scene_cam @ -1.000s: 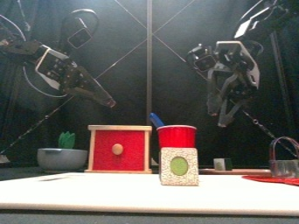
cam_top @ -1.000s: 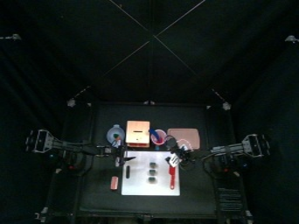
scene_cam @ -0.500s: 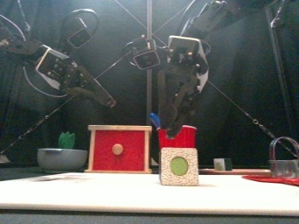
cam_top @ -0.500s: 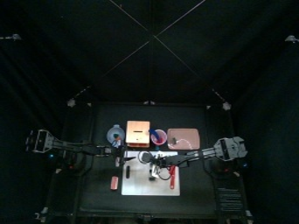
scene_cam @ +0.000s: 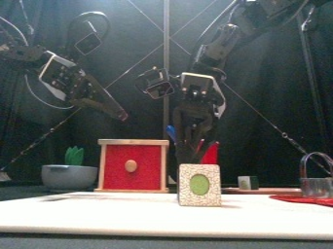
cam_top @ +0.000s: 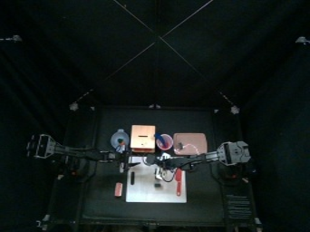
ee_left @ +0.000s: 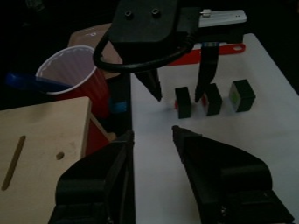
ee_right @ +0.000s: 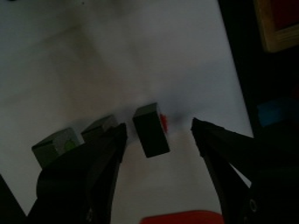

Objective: Move cut sushi roll to plate

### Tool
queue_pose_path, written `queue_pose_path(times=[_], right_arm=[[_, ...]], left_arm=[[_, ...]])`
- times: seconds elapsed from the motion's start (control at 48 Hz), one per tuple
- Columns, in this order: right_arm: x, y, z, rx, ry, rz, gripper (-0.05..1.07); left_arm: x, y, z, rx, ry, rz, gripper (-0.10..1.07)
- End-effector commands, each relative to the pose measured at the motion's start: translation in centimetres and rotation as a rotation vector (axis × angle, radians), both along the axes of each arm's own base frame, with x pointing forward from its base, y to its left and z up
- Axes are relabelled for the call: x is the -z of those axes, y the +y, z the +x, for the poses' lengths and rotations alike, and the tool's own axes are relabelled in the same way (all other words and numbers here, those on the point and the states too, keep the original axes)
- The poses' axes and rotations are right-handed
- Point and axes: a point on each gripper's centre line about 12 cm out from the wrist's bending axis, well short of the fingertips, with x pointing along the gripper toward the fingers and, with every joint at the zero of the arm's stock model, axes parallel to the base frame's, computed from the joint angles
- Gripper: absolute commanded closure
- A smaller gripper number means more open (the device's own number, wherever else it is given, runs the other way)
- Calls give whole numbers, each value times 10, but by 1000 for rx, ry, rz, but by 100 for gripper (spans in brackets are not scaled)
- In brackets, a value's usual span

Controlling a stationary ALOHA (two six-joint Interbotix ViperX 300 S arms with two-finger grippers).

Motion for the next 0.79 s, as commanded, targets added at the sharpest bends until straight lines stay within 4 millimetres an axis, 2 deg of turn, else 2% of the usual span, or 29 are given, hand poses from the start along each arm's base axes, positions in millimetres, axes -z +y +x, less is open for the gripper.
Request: queue_pose_path(times=[0.0,0.146,0.25,0.458,0.521,0.625,0.771], right_arm=[[-14,-1,2,3,-43,5,10],[0,-1,-1,6,-7,7,11],[2,-1,-2,13,-9,12,13],[6,-1,-5,29,-4,34,34],[3,-1,-6,31,-12,34,40],[-11,-3,-16,42,-17,32,41],[-37,-17,-46,95,-19,38,41]], left_arm=[[-5,0,3,-3,-22,-3,18],[-5,0,3,-4,-20,-5,18],[-5,0,3,-6,-20,-6,18],[-4,0,2,-6,-17,-6,18],[-4,0,2,-6,-17,-6,18],[-4,0,2,-6,-17,-6,18],[-3,0,1,-6,-17,-6,18]])
